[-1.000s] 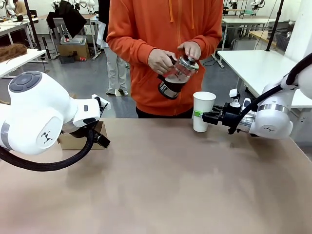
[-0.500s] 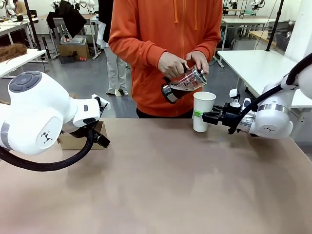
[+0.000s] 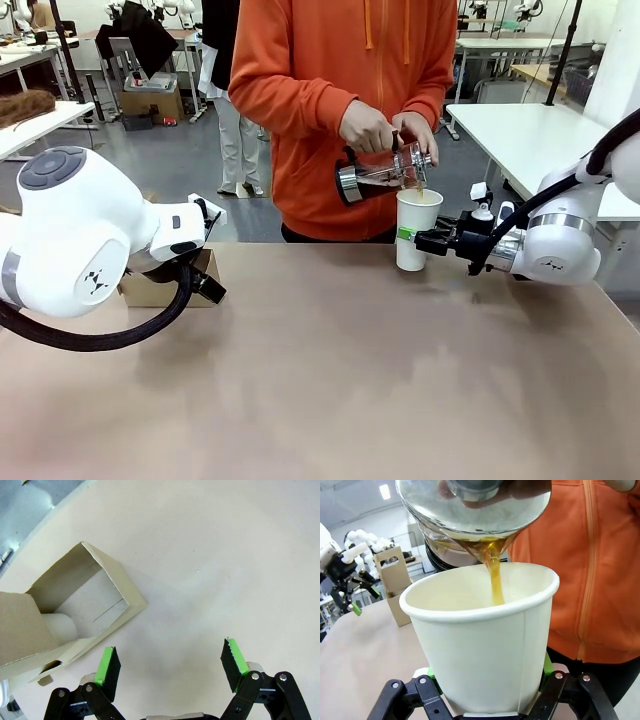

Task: Pour a drink into a cup and package it in a carrier.
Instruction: When a person places the Paper Cup Lid on the 600 ml Paper Cup , lift the 600 ml Paper Cup.

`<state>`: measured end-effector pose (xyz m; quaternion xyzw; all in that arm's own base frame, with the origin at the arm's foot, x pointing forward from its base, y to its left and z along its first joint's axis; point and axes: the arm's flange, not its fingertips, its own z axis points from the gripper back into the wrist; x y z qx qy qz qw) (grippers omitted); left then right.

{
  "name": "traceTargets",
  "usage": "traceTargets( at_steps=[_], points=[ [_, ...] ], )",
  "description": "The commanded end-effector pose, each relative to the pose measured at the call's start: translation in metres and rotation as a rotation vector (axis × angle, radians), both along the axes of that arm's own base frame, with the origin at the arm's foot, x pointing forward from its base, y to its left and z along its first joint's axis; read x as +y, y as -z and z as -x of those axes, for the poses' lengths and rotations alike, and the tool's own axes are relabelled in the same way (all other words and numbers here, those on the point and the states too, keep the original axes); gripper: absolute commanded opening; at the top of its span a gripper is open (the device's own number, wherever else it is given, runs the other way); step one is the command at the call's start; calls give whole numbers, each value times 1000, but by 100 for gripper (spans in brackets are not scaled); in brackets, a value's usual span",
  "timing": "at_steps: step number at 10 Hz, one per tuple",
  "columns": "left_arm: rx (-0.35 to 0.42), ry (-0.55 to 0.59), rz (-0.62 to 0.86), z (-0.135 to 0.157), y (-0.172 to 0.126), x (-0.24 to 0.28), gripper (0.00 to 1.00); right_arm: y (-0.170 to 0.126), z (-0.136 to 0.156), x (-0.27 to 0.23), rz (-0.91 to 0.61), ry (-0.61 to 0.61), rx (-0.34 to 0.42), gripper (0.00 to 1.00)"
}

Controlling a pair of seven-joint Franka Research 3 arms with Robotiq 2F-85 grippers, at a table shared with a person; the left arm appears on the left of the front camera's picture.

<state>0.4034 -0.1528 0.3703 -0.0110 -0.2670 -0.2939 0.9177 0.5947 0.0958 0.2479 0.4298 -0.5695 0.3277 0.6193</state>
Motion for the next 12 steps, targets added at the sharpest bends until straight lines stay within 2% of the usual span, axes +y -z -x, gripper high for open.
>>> traceTargets(
  at_steps=[1,12],
  points=[
    [0,0,2,0,0,0,100,-4,0,0,0,2,-5,81],
    [0,0,2,0,0,0,100,-4,0,0,0,2,-5,81]
  ],
)
